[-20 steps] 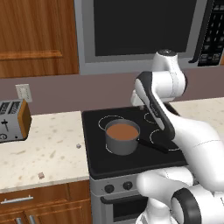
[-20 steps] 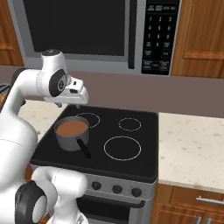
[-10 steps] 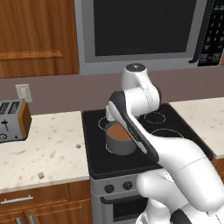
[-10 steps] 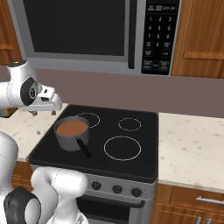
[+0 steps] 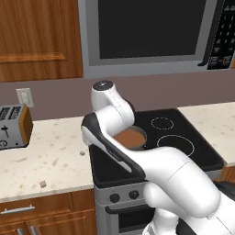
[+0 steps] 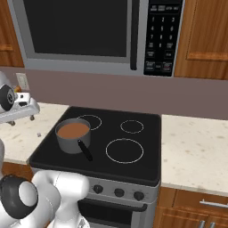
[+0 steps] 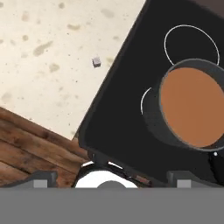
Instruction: Pick up the sugar cube(s) and place them in the saucepan with hot chocolate.
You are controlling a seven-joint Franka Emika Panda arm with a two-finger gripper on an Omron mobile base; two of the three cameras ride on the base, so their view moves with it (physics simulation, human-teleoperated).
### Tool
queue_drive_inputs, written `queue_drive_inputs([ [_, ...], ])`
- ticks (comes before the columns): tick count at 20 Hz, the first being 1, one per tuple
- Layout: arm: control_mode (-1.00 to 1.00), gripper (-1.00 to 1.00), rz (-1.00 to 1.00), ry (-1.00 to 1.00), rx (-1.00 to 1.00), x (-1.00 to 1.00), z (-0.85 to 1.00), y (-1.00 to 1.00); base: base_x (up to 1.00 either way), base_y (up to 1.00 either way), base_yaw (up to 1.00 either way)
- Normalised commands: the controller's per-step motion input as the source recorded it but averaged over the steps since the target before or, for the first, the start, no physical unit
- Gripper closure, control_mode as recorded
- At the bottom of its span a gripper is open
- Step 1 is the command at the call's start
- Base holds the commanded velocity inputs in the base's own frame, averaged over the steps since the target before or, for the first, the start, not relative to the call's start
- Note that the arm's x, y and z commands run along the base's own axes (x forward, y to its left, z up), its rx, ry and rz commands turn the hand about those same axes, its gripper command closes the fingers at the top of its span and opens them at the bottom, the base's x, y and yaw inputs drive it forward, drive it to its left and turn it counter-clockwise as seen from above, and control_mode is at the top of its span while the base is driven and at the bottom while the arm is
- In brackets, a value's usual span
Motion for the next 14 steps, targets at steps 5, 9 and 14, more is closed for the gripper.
queue_drive_inputs([
  [5,-1.00,-1.00,0.35,0.17,-0.09,0.07,-0.32,0.82,0.00,0.00,0.00],
  [9,-1.00,-1.00,0.32,0.04,0.00,0.05,-0.36,0.14,0.00,0.00,0.00],
  [14,-1.00,-1.00,0.29,0.00,0.00,0.04,-0.51,0.00,0.00,0.00,0.00],
])
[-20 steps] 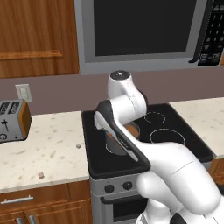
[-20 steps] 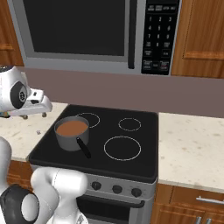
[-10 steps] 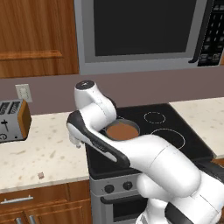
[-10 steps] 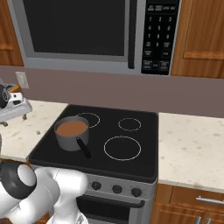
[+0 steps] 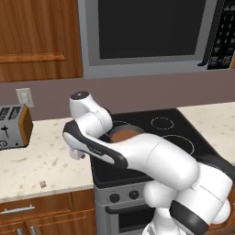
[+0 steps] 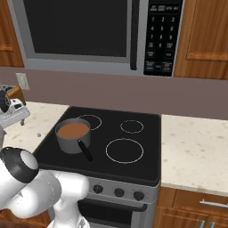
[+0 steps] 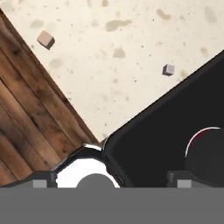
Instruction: Pick up the sugar cube(s) and place them in the saucepan with hot chocolate.
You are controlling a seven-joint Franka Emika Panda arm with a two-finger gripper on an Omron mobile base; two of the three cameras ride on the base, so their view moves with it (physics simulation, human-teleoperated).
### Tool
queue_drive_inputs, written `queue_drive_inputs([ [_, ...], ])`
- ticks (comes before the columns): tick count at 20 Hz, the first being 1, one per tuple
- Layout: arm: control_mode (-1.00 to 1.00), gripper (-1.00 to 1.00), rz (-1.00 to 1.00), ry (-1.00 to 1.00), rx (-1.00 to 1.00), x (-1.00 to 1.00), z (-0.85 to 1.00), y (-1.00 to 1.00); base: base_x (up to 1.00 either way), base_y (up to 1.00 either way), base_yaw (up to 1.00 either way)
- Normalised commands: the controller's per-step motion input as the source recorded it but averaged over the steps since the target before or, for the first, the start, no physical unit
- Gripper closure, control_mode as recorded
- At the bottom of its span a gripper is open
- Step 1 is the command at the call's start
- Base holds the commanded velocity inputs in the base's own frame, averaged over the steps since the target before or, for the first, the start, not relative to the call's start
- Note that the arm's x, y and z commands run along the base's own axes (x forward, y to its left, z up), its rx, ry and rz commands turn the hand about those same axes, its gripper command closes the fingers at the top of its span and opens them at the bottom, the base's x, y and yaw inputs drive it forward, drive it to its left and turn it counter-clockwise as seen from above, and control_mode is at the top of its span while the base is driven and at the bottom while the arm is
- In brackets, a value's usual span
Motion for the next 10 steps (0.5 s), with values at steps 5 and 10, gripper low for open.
queue_drive_inputs([
  [5,-1.00,-1.00,0.13,0.02,0.00,0.19,-0.34,0.00,0.00,0.00,0.00],
  [10,-1.00,-1.00,0.04,0.03,0.00,0.33,-0.33,0.03,0.00,0.00,0.00],
])
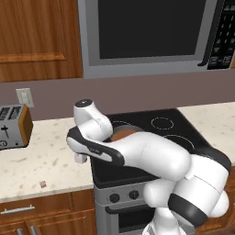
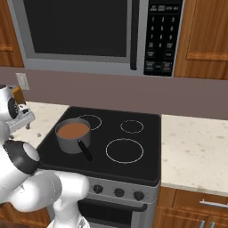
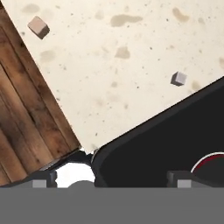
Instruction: Pick up the sugar cube(s) and place them in the saucepan with hot chocolate.
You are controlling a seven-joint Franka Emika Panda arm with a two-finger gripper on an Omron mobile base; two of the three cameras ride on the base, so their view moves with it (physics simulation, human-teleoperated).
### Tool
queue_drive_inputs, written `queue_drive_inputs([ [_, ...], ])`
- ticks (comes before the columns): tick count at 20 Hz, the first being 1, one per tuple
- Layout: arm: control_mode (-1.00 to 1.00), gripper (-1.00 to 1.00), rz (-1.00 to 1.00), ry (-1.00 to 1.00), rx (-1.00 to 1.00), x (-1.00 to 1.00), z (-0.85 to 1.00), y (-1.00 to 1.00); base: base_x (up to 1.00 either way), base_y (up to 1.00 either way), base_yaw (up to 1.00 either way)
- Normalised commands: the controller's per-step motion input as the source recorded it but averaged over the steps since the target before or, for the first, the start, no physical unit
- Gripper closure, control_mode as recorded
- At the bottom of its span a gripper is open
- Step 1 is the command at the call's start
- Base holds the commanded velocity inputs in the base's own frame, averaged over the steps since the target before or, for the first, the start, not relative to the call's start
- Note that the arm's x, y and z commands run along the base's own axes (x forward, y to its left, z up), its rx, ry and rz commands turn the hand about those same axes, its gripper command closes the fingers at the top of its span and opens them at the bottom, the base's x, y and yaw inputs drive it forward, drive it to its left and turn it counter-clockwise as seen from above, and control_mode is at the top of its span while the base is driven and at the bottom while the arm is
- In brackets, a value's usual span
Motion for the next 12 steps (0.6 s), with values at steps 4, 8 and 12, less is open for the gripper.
queue_drive_inputs([
  [4,-1.00,-1.00,0.00,0.01,0.00,0.37,-0.25,0.03,0.00,0.00,0.00],
  [8,-1.00,-1.00,0.00,0.02,0.00,0.36,-0.19,0.06,0.00,0.00,0.00],
  [12,-1.00,-1.00,-0.01,0.01,0.00,0.22,-0.13,0.04,0.00,0.00,0.00],
])
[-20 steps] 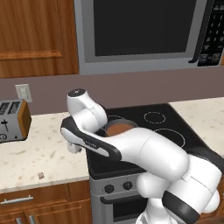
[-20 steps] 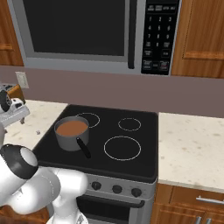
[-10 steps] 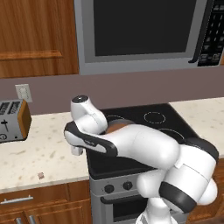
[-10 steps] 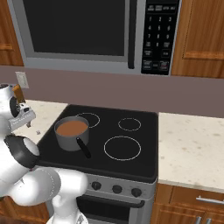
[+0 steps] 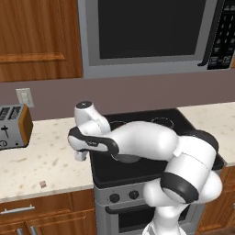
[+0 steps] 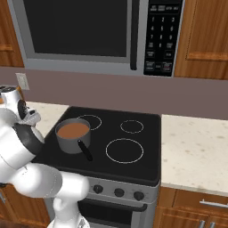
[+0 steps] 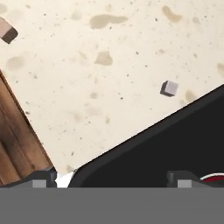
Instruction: Pick up the sugar cube(s) and place them in the saucepan with hot chocolate.
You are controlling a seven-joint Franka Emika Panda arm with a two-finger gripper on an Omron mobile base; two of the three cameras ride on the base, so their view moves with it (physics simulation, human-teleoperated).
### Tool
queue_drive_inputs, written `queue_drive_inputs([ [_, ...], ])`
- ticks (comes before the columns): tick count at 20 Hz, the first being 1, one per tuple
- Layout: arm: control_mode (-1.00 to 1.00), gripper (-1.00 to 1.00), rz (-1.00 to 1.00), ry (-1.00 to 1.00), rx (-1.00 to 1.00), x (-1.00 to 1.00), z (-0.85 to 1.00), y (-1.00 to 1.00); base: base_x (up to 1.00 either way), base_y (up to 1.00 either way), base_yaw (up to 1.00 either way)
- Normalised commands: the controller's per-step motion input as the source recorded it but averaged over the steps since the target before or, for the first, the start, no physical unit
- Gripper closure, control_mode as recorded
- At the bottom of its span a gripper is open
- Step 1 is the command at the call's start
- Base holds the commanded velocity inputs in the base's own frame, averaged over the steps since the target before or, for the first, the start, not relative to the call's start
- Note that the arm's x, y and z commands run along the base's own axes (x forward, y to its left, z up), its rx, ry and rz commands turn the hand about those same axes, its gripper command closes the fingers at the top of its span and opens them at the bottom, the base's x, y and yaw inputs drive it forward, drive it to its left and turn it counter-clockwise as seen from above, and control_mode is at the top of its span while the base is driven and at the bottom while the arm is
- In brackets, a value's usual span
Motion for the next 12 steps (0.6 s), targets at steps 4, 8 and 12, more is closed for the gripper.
queue_drive_inputs([
  [4,-1.00,-1.00,-0.04,0.00,0.00,0.24,-0.06,0.01,0.00,0.00,0.00],
  [8,-1.00,-1.00,-0.06,0.00,0.05,0.19,-0.13,0.02,0.00,0.00,0.00],
  [12,-1.00,-1.00,-0.06,-0.01,0.12,0.00,-0.31,0.00,0.00,0.00,0.00],
])
